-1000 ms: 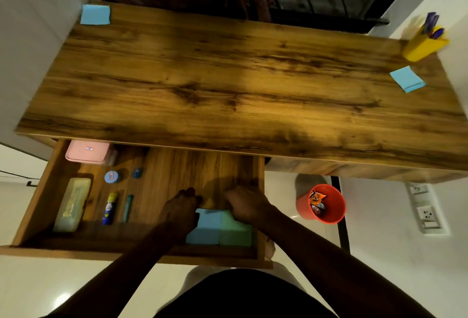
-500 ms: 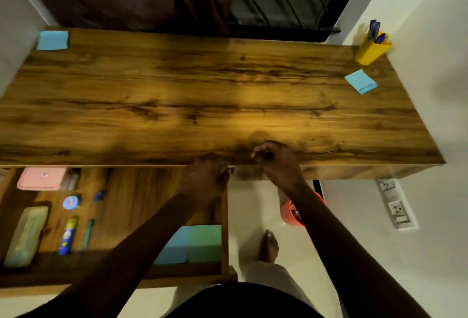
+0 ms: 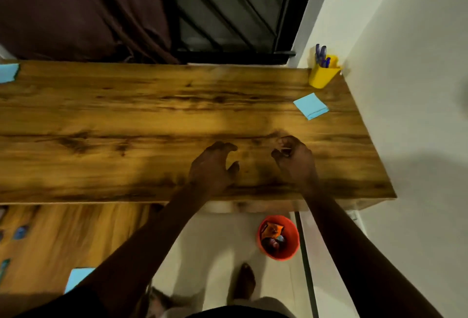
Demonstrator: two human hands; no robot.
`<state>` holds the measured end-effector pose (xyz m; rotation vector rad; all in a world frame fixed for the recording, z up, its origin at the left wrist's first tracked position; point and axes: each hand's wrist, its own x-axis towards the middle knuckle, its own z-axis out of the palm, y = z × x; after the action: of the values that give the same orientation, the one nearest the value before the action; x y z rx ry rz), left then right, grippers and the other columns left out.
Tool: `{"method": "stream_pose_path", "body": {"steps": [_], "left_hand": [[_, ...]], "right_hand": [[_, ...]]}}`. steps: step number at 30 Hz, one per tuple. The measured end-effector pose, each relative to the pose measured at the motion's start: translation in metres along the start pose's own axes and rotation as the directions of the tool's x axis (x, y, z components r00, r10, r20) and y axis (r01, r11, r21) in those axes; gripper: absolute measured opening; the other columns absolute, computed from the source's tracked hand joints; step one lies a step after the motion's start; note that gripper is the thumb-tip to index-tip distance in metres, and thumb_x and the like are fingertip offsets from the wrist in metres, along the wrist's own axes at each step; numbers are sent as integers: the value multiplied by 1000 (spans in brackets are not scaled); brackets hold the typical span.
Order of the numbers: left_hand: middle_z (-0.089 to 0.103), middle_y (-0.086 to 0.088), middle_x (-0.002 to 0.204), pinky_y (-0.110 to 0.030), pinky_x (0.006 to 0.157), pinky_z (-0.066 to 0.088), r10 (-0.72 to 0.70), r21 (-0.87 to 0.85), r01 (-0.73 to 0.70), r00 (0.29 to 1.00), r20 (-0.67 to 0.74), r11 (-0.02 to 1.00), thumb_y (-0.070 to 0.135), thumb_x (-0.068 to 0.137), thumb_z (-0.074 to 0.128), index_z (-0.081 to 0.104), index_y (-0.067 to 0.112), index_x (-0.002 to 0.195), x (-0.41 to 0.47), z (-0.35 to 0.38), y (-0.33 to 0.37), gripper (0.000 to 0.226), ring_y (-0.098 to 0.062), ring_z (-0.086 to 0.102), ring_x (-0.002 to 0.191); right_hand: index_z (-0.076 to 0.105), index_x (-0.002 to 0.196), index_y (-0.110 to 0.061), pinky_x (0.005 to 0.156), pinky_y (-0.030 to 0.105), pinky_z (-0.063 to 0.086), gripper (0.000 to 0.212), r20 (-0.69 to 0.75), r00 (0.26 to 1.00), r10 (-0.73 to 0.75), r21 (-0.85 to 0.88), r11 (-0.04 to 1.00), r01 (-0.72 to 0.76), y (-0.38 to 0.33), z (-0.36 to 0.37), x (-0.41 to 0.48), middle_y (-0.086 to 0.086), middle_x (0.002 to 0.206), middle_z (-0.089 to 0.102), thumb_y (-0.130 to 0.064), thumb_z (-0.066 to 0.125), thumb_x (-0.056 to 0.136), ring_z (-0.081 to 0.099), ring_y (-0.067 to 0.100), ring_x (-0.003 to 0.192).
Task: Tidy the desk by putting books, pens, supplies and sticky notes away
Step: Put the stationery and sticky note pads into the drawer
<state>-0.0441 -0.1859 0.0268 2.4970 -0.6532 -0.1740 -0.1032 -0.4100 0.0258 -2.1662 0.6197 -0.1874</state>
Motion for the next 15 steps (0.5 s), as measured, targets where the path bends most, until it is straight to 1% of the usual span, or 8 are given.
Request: {"method": "stream_pose_path", "body": {"steps": [2, 4, 6, 8, 11, 13, 15], "left_hand": [[56, 8, 139, -34, 93, 52, -17, 20, 17, 1000, 13, 1000, 46, 89, 62, 54, 37, 137, 12, 11, 19, 49, -15, 56, 125], [53, 8, 143, -34, 98, 49, -13, 32, 13, 1000, 28, 999, 45, 90, 62, 50, 38, 140, 22, 18, 32, 52, -15, 52, 130], [53, 9, 143, -33, 99, 48, 4, 47, -6, 999, 37, 999, 44, 91, 62, 48, 42, 140, 32, 26, 45, 51, -15, 50, 131], [54, 10, 141, -33, 98, 48, 12, 55, -15, 999, 47, 998, 45, 90, 61, 49, 43, 137, 42, 33, 54, 48, -14, 51, 129], [53, 10, 141, -32, 98, 48, 9, 65, -13, 998, 68, 998, 45, 92, 60, 51, 36, 137, 54, 43, 62, 47, -16, 52, 129], [52, 9, 142, -34, 98, 49, 10, 69, -15, 997, 78, 998, 45, 93, 60, 49, 34, 141, 60, 48, 68, 51, -17, 51, 129], [51, 7, 144, -37, 99, 50, 15, 76, -21, 996, 83, 997, 45, 94, 60, 46, 33, 145, 63, 52, 74, 55, -18, 51, 130]], "right_hand": [[65, 124, -18, 81, 24, 47, 36, -15, 1000, 21, -12, 1000, -22, 17, -18, 21, -9, 113, 68, -24, 74, 89, 65, 12, 99], [58, 135, -19, 88, 30, 52, 50, -24, 998, 56, -19, 998, -56, 35, -30, 46, -2, 130, 65, -30, 75, 89, 63, 19, 116], [52, 142, -18, 97, 37, 53, 59, -21, 997, 72, -31, 997, -73, 48, -42, 71, 4, 141, 59, -32, 74, 89, 59, 24, 126], [47, 146, -15, 101, 39, 50, 65, -23, 997, 77, -49, 996, -78, 56, -52, 96, 7, 145, 53, -34, 74, 90, 56, 28, 129], [40, 150, -11, 106, 42, 45, 71, -33, 994, 106, -106, 988, -109, 64, -60, 131, 13, 149, 46, -31, 74, 90, 47, 30, 137], [40, 148, -8, 106, 45, 46, 74, -30, 992, 126, -142, 981, -129, 69, -64, 151, 15, 148, 46, -31, 76, 88, 47, 33, 136], [42, 145, -8, 103, 47, 51, 76, -15, 989, 145, -160, 976, -146, 74, -68, 168, 15, 143, 50, -33, 78, 83, 51, 35, 131]]}}
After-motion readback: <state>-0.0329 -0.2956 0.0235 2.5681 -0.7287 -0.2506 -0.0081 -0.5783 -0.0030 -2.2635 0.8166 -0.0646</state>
